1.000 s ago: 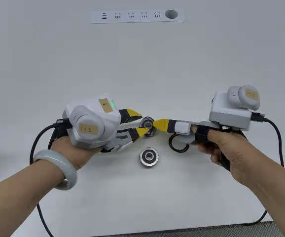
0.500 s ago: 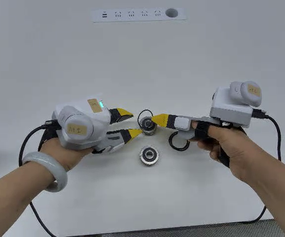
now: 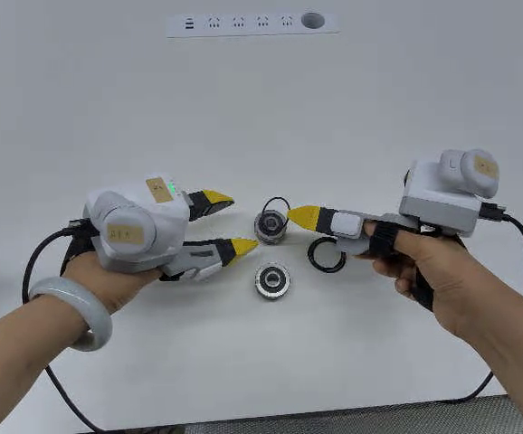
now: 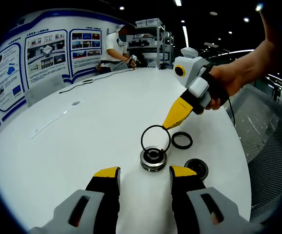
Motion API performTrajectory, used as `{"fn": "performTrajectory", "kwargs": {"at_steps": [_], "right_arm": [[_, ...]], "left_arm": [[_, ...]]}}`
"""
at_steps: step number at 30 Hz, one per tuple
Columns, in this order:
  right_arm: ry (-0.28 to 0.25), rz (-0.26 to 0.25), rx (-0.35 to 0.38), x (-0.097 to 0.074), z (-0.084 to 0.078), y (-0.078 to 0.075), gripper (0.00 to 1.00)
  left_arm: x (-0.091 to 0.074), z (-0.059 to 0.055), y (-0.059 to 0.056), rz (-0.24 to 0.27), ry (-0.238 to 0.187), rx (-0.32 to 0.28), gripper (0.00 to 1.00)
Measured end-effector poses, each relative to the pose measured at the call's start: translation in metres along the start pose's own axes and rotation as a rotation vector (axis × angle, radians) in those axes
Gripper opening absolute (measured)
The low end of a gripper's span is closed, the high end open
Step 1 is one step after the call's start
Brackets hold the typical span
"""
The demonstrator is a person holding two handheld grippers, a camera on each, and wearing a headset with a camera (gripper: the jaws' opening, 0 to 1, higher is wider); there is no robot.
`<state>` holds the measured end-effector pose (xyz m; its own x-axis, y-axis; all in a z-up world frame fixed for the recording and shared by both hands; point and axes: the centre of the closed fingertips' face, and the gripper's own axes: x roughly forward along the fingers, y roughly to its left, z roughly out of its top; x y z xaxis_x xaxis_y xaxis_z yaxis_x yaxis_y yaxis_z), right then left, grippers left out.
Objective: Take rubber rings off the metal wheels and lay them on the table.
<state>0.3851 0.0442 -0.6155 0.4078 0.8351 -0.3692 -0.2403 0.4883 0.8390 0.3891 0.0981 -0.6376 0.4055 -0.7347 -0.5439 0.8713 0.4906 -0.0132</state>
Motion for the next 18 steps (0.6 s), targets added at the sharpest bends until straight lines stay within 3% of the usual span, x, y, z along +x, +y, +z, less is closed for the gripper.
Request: {"fn": "performTrajectory", "kwargs": {"at_steps": [9, 18], "right_arm": [[-0.036, -0.036, 0.051, -0.027, -0.008, -0.014, 0.02], [-0.04, -0.077, 0.094, -0.043, -0.021, -0.029, 0.02]], "left_arm": [[-0.006, 0.0, 0.0, -0.004, -0.029, -0.022, 0.49], [-0.009, -0.004, 0.0, 0.002, -0.026, -0.038, 0.52]]}}
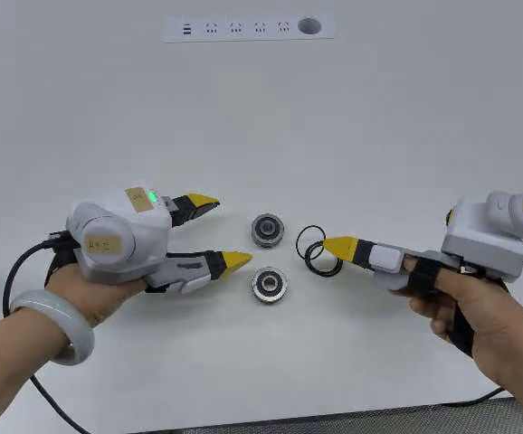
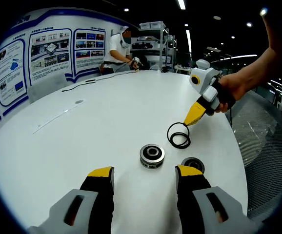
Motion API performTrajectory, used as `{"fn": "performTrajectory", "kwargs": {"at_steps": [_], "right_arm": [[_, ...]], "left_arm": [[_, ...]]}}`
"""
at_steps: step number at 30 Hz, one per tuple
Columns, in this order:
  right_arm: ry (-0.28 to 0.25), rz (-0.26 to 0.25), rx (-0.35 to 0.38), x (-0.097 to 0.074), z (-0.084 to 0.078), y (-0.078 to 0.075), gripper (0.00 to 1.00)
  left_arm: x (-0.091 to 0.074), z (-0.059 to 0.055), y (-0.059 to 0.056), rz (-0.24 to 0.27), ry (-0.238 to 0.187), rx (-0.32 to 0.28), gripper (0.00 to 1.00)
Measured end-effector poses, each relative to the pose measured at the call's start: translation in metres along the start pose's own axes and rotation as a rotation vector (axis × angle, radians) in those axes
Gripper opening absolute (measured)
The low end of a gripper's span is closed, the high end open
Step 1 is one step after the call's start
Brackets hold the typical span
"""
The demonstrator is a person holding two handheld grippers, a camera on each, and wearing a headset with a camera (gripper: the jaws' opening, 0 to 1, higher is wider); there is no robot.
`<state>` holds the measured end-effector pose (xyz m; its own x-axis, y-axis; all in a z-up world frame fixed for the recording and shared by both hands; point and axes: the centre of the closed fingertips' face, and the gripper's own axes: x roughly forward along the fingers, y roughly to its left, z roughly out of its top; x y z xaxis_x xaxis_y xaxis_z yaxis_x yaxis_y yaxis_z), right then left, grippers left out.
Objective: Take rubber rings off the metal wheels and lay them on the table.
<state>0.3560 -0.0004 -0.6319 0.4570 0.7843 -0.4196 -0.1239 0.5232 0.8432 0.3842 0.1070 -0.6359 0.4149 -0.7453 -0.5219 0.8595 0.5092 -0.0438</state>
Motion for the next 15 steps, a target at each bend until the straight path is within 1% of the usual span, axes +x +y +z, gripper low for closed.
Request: {"fn": "performTrajectory", "kwargs": {"at_steps": [3, 6, 8, 10, 13, 15], "right_arm": [[-0.004, -0.023, 0.006, -0.004, -0.001, -0.008, 0.02], [0.0, -0.033, 0.007, -0.004, -0.002, -0.011, 0.02], [0.014, -0.049, -0.012, -0.005, -0.004, -0.015, 0.02], [0.015, -0.055, -0.024, -0.005, -0.005, -0.016, 0.05], [0.029, -0.069, -0.082, -0.005, -0.007, -0.016, 0.1], [0.037, -0.074, -0.1, -0.005, -0.008, -0.016, 0.12]], "left_arm": [[-0.001, -0.002, 0.0, 0.0, 0.003, -0.003, 0.51], [-0.003, -0.003, 0.001, -0.001, 0.002, -0.008, 0.51], [-0.004, -0.003, 0.0, 0.0, 0.003, -0.008, 0.52], [-0.006, -0.003, -0.001, 0.0, 0.002, -0.011, 0.52], [-0.008, -0.005, -0.001, -0.001, 0.002, -0.016, 0.52], [-0.009, -0.006, -0.002, -0.002, 0.003, -0.02, 0.52]]}}
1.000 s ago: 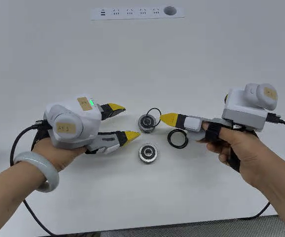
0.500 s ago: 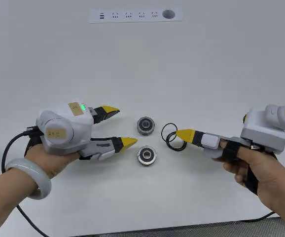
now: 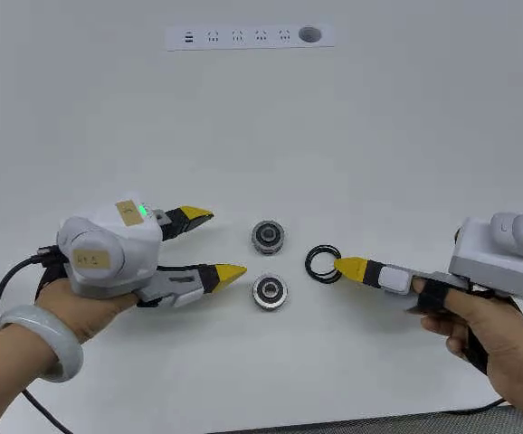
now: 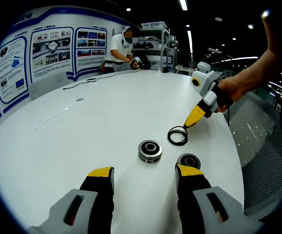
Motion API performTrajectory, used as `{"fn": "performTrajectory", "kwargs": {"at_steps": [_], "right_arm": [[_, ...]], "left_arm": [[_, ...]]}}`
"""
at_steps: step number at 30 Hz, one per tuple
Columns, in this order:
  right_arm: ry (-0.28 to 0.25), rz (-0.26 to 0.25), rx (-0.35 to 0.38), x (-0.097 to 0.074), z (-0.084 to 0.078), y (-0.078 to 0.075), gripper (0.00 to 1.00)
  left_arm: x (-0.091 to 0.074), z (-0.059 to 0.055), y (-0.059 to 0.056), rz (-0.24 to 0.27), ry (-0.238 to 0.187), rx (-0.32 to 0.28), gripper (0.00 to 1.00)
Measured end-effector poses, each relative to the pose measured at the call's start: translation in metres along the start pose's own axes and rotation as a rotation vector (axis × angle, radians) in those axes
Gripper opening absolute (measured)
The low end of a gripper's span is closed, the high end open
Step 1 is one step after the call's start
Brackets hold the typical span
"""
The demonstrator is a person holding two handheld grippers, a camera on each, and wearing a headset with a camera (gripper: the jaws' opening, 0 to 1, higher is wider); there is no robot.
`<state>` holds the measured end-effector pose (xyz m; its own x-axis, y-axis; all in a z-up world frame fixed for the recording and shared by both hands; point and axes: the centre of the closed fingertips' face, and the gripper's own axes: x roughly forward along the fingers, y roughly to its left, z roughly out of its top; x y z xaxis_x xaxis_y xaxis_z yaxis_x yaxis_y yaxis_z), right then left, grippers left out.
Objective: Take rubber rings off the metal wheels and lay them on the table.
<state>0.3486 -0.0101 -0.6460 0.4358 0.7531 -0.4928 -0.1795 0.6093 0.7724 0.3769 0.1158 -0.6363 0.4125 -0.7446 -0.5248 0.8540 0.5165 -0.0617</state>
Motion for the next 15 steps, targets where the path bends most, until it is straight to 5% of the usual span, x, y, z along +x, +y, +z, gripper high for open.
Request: {"fn": "performTrajectory", "kwargs": {"at_steps": [10, 15], "right_arm": [[0.042, -0.031, -0.103, -0.0014, -0.0058, -0.0039, 0.19], [0.07, -0.041, -0.239, -0.0056, -0.0082, -0.003, 0.24]], "left_arm": [[-0.0043, -0.0045, -0.0016, 0.002, 0.009, -0.008, 0.51], [-0.0085, -0.0026, -0.0033, -0.008, -0.014, -0.015, 0.52]]}}
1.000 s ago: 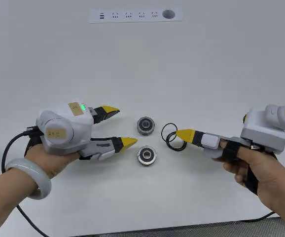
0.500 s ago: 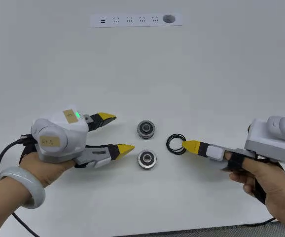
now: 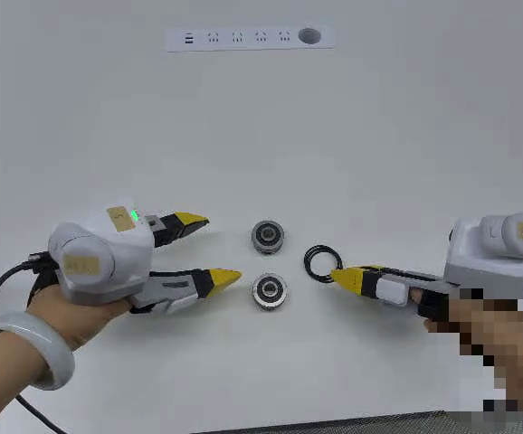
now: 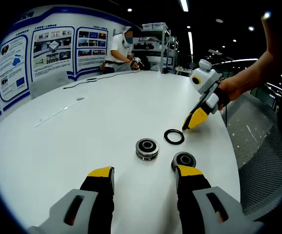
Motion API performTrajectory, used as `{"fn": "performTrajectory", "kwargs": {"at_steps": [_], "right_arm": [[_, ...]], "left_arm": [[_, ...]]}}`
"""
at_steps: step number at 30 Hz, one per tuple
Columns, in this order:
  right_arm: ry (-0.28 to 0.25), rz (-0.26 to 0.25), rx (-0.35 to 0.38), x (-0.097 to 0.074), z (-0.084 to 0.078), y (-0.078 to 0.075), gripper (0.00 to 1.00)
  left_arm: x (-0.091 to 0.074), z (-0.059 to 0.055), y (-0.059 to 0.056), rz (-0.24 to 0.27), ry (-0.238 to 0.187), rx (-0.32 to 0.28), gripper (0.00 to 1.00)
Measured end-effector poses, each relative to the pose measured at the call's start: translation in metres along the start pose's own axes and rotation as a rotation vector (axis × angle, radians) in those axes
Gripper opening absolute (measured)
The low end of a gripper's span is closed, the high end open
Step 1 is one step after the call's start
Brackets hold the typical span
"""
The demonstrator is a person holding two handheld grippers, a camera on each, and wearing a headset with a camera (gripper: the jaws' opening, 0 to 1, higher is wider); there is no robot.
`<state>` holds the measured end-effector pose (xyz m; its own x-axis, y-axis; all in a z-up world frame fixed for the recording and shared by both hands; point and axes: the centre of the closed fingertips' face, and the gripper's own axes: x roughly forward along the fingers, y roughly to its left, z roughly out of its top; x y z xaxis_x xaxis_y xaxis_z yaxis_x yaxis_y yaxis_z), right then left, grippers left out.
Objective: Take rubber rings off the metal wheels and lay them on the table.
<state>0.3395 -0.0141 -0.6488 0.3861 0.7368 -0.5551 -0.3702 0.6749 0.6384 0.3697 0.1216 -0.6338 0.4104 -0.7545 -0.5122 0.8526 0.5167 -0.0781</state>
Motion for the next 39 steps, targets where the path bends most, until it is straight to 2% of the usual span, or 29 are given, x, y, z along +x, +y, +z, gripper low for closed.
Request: {"fn": "performTrajectory", "kwargs": {"at_steps": [2, 10, 13, 21, 27, 36, 39], "right_arm": [[0.017, 0.005, -0.026, -0.001, -0.003, -0.001, 0.27], [0.002, 0.013, -0.181, -0.005, -0.001, 0.005, 0.44], [0.012, 0.009, -0.241, -0.005, -0.002, 0.006, 0.5], [0.051, -0.024, -0.429, -0.009, -0.011, 0.005, 0.66], [0.073, -0.045, -0.5, -0.014, -0.018, 0.005, 0.73], [0.036, -0.078, -0.575, -0.022, -0.016, 0.004, 0.84], [0.03, -0.096, -0.601, -0.024, -0.017, 0.003, 0.9]], "left_arm": [[-0.001, 0.0, -0.001, -0.006, -0.004, -0.005, 0.53], [-0.008, 0.003, -0.011, -0.054, -0.047, -0.041, 0.61], [-0.011, 0.002, -0.015, -0.075, -0.059, -0.057, 0.63], [-0.019, -0.001, -0.022, -0.078, -0.061, -0.087, 0.68], [-0.024, -0.003, -0.031, -0.077, -0.059, -0.107, 0.74], [-0.033, -0.009, -0.037, -0.05, -0.049, -0.117, 0.78], [-0.036, -0.012, -0.038, -0.038, -0.047, -0.125, 0.81]]}}
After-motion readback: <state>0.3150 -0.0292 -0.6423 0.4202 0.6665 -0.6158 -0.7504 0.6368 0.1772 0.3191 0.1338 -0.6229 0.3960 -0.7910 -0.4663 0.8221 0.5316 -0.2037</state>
